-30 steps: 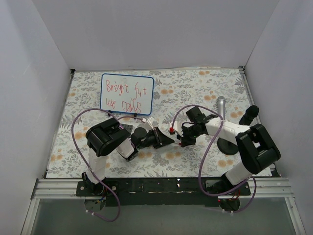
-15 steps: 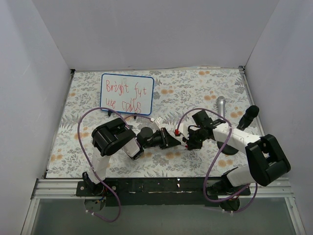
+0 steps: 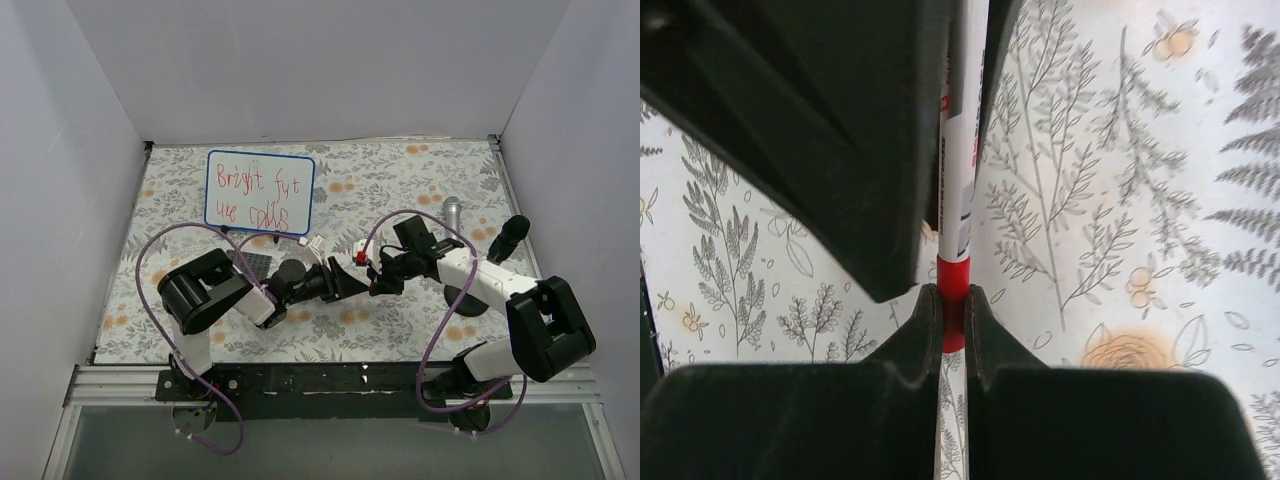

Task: Write a sentence on the whiteboard
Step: Pass from the left arm to the right, then put down the whiteboard marker at the center of the board, then reset both arms

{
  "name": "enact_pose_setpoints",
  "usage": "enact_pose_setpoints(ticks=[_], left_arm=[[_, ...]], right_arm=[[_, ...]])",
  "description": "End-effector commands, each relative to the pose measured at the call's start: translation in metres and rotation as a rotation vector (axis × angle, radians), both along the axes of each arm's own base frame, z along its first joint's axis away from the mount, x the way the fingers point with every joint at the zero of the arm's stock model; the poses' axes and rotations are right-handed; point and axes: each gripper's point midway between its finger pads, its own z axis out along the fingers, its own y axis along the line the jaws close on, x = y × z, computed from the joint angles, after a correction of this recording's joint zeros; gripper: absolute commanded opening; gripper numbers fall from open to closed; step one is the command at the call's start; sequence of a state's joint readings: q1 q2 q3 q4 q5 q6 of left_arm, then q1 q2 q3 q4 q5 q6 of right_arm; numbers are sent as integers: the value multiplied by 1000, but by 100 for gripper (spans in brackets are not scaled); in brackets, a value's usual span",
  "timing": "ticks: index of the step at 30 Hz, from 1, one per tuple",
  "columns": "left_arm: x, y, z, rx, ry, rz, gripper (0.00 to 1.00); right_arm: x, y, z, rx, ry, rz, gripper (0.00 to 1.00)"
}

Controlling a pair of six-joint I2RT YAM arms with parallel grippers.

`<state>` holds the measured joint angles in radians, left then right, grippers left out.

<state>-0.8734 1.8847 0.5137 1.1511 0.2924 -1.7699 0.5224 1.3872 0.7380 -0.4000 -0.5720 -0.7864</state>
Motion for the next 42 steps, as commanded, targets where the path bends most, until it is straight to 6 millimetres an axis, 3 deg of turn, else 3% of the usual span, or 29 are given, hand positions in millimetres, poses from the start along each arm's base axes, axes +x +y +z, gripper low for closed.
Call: enact_pose_setpoints(ticks=[1,6,7,10,11,12,13,14,15,17,18,21,23,24,25,26,27,29,30,33,34,36,37,38,39,40,41,42], left_arm=[[8,16,25,4,-80,52,52],[14,41,42,16,-131,119,63],[14,47,57,6,-173,136,66],[17,66,56,90,-194,176,68],[24,77,77,98,-257,237,71],[25,89,61,191,-221,258,75],[28,99,64,229,-235,291,80],[35,115,91,224,-302,368,85],[36,130,85,296,-281,397,94],[39,150,106,322,-324,448,98],[40,167,128,321,-341,480,98],[38,191,157,368,-398,488,98],[37,198,166,404,-421,477,98],[35,203,161,454,-415,463,98],[36,204,173,452,-433,469,98],[35,207,175,462,-433,472,98],[33,209,174,480,-426,469,98],[29,213,190,461,-453,486,98],[27,215,194,455,-454,490,98],[20,220,214,419,-476,509,98],[19,221,217,416,-478,516,98],[17,225,227,408,-486,529,98],[16,226,232,402,-492,533,98],[15,227,234,402,-495,540,98],[14,229,240,398,-501,550,98],[14,231,243,396,-501,556,98],[13,232,245,394,-502,560,98],[11,235,248,391,-502,571,98]], right_arm=[[14,19,33,111,-67,36,1],[16,8,27,38,-55,13,1],[15,5,28,21,-46,8,1],[17,-8,24,-54,-26,-21,1],[20,-14,21,-91,-27,-42,2],[22,-19,19,-117,-18,-65,2],[23,-24,17,-141,-8,-83,3],[27,-31,14,-175,-14,-116,4],[30,-36,13,-195,-13,-151,6],[36,-48,8,-257,-28,-200,11],[37,-52,6,-270,-21,-221,13],[36,-61,-1,-310,-1,-252,21],[36,-63,-4,-319,9,-264,28],[38,-64,-3,-322,6,-269,31],[38,-64,-2,-324,5,-267,34],[40,-65,1,-327,-1,-272,46],[46,-64,8,-322,-18,-275,51],[50,-67,21,-325,-35,-273,63],[53,-70,29,-318,-44,-287,64],[71,-71,83,-220,-113,-324,65],[78,-70,115,-164,-172,-343,66],[87,-75,152,-76,-234,-393,69],[91,-77,181,-15,-317,-424,73],[95,-79,204,31,-372,-454,83],[98,-86,219,85,-363,-562,90],[107,-92,244,146,-423,-655,92],[114,-103,257,157,-445,-764,98],[117,-106,268,200,-438,-808,98]])
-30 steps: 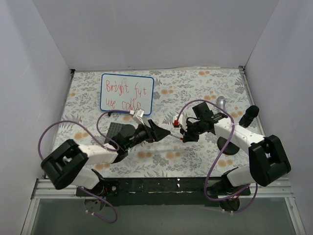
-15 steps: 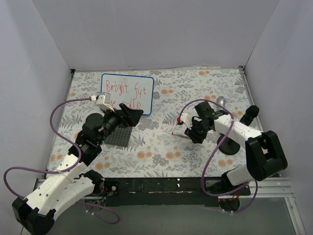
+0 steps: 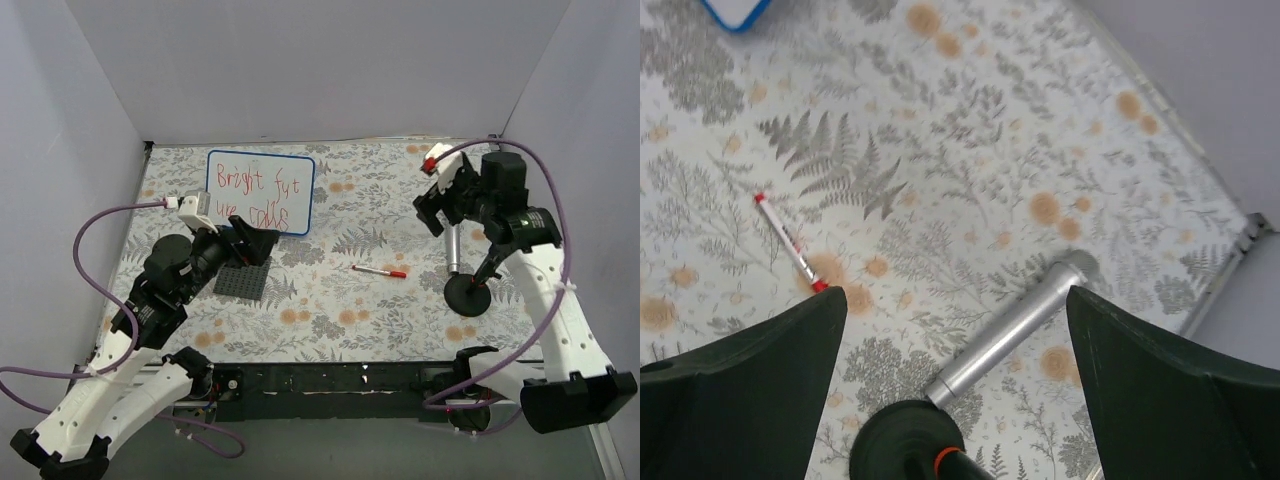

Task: Write a sentence on the whiteboard
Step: Reset both arms

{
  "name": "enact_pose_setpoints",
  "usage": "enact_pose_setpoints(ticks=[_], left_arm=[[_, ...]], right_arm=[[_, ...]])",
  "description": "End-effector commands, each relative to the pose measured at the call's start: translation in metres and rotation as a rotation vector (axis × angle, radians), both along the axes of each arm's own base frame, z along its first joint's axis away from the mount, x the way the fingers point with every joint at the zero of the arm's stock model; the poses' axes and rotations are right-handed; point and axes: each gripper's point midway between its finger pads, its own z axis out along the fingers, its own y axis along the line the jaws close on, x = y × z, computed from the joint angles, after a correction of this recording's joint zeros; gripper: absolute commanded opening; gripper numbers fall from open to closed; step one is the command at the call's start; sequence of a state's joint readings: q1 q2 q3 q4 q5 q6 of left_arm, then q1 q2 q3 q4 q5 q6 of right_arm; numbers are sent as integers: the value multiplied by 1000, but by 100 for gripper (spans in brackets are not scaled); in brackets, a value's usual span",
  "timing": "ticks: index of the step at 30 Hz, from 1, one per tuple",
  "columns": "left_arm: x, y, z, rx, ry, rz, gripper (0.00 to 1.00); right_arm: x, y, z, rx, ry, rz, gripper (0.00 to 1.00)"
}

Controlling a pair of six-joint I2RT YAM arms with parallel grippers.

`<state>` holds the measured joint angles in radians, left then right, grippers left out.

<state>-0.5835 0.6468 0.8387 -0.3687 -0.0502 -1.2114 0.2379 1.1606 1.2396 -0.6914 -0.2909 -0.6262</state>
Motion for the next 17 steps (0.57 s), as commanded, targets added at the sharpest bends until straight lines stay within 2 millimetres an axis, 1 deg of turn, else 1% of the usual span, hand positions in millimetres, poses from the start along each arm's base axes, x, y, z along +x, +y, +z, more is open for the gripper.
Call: enact_pose_setpoints(ticks=[1,3,5,7,9,12,13,17], left_arm=[[-5,15,17,4,-19,49,98],[-8,19,16,-1,-13,60,98],[-9,20,15,-4,-6,64,98],[-11,22,13,-11,5,71,98],[-12,22,11,-13,12,75,98],[-12,23,10,-20,16,80,98],[-11,23,9,-21,17,84,98],[-9,22,9,-17,18,82,98]], right_arm=[[10,-9,69,248,-88,-225,98],[8,-3,83,323,-83,-226,97],[6,0,93,378,-76,-245,97],[9,-3,105,405,-105,-274,98],[12,-6,112,411,-138,-295,98],[12,-7,110,436,-143,-316,98],[11,-7,107,439,-140,-314,98],[10,-2,104,475,-130,-311,98]])
